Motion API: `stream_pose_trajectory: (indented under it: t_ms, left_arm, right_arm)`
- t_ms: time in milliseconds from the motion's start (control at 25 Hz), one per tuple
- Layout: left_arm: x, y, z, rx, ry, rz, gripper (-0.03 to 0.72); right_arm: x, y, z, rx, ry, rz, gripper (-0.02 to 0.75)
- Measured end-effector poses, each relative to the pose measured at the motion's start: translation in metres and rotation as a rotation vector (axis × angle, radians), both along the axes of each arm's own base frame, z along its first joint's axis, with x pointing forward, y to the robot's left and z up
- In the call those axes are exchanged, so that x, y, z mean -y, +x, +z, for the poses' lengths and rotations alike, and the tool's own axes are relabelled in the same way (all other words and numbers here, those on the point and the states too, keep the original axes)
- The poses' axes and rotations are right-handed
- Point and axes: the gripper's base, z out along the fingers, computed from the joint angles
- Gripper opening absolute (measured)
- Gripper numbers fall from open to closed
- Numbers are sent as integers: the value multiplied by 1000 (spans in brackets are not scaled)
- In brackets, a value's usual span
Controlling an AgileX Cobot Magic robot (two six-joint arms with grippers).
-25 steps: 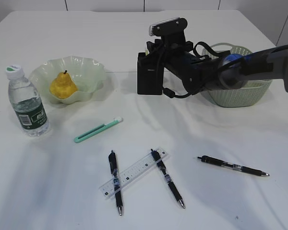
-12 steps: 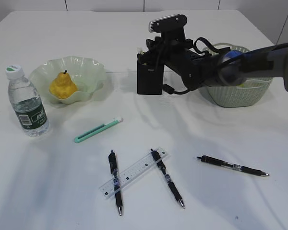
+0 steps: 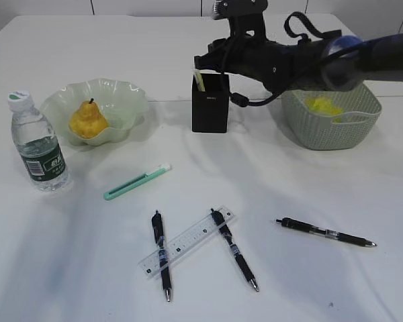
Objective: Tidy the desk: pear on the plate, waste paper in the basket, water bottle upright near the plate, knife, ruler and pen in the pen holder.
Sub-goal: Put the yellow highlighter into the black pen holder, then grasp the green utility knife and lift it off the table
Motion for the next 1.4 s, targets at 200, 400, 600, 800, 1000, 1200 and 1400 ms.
stream_pose_trajectory:
  t_ms: [200,400,600,800,1000,1200,1400]
  left_arm:
    - [0,0,0,0,0,0,412]
    - [0,0,0,0,0,0,412]
    - [0,0,0,0,0,0,412]
    - [0,0,0,0,0,0,412]
    - [0,0,0,0,0,0,412]
    - [0,0,0,4,0,0,412]
    - [0,0,1,11,0,-2,412]
  right_arm:
    - [1,-9,19,-106,1,8,200]
    - [3,-20,36,-188,-8,23,200]
    - [5,-31,52,-267,-28,41,200]
    - [8,-45,72,-327,-43,57,200]
    - [11,-58,82,-417,-76,76,201]
    - [21,-66,72,-600,-37,13,201]
    - [41,-71,69,-726,-37,-120,201]
